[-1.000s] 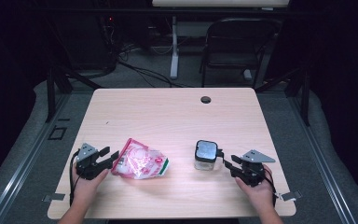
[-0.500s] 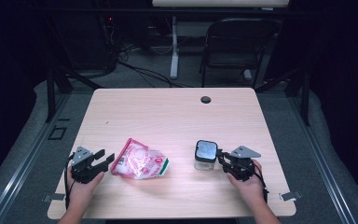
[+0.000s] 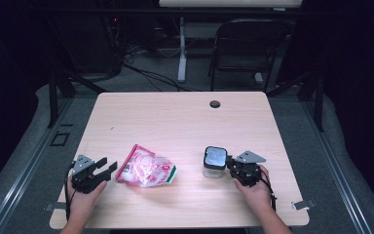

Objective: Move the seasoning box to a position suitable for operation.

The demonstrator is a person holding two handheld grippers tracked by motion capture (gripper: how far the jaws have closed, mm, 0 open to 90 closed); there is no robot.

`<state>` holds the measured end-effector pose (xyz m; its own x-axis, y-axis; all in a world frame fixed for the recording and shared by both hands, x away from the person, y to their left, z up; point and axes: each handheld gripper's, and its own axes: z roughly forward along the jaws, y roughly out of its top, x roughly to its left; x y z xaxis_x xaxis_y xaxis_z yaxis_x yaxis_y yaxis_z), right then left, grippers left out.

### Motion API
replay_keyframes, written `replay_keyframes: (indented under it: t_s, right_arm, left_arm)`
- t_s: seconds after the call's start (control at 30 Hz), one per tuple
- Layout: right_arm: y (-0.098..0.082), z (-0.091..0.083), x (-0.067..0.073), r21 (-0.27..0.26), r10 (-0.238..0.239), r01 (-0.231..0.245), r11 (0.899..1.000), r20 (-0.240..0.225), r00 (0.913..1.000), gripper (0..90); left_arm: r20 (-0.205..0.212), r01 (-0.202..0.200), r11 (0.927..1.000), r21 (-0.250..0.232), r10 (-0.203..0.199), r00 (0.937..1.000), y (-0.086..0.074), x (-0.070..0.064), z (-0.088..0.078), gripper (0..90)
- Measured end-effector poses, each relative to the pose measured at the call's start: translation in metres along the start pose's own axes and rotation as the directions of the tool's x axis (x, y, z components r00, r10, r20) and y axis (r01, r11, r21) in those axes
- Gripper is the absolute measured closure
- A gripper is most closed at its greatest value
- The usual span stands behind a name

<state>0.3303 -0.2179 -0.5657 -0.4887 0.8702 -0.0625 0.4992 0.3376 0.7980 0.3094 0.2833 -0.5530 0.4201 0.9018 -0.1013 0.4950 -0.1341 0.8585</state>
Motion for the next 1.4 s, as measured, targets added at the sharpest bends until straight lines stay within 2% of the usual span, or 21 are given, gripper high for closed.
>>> replay_keyframes:
  t_s: [0.13, 0.3, 0.7, 0.87, 0.97, 1.0, 1.07, 1.17, 1.4]
  right_arm:
    - [0.0, 0.0, 0.001, -0.008, 0.001, -0.001, 1.0, 0.0, 1.0, 75.6]
    - [0.0, -0.001, 0.001, 0.001, -0.019, 0.019, 1.0, 0.01, 0.9998, 76.2]
    - [0.0, -0.002, 0.004, -0.001, -0.019, 0.019, 1.0, 0.005, 0.9998, 76.3]
    - [0.0, -0.002, 0.005, -0.001, -0.025, 0.025, 1.0, -0.016, 0.9996, 76.2]
    - [0.001, -0.002, 0.009, -0.002, -0.039, 0.039, 0.999, -0.042, 0.9984, 76.2]
    - [0.002, -0.003, 0.014, -0.007, -0.057, 0.057, 0.998, -0.054, 0.9969, 76.2]
    - [0.002, -0.003, 0.015, -0.003, -0.065, 0.065, 0.998, -0.056, 0.9963, 76.2]
    - [0.004, -0.004, 0.026, -0.003, -0.094, 0.094, 0.996, -0.093, 0.9913, 76.3]
    - [0.005, -0.004, 0.042, -0.009, -0.134, 0.134, 0.991, -0.143, 0.9806, 76.2]
  left_arm:
    - [0.003, -0.005, 1.0, -0.003, 0.005, 1.0, 0.0, 0.0, 0.0, 51.0]
    - [0.007, -0.012, 0.9999, -0.004, 0.012, 0.9999, 0.001, -0.001, 0.001, 51.1]
    - [0.008, -0.017, 0.9998, -0.008, 0.017, 0.9998, 0.002, -0.002, 0.002, 51.0]
    - [0.006, -0.018, 0.9998, -0.008, 0.018, 0.9998, 0.002, -0.002, 0.002, 51.0]
    - [0.003, -0.032, 0.9995, -0.004, 0.032, 0.9995, 0.003, -0.003, 0.002, 51.0]
    - [0.002, -0.042, 0.9991, -0.009, 0.042, 0.9991, 0.003, -0.005, 0.002, 51.0]
    - [0.002, -0.054, 0.9985, -0.005, 0.054, 0.9986, 0.004, -0.007, 0.001, 51.1]
    - [0.012, -0.085, 0.9963, -0.009, 0.085, 0.9963, 0.005, -0.013, 0.001, 51.1]
    - [0.047, -0.105, 0.9941, -0.025, 0.106, 0.9932, 0.006, -0.026, 0.0, 51.0]
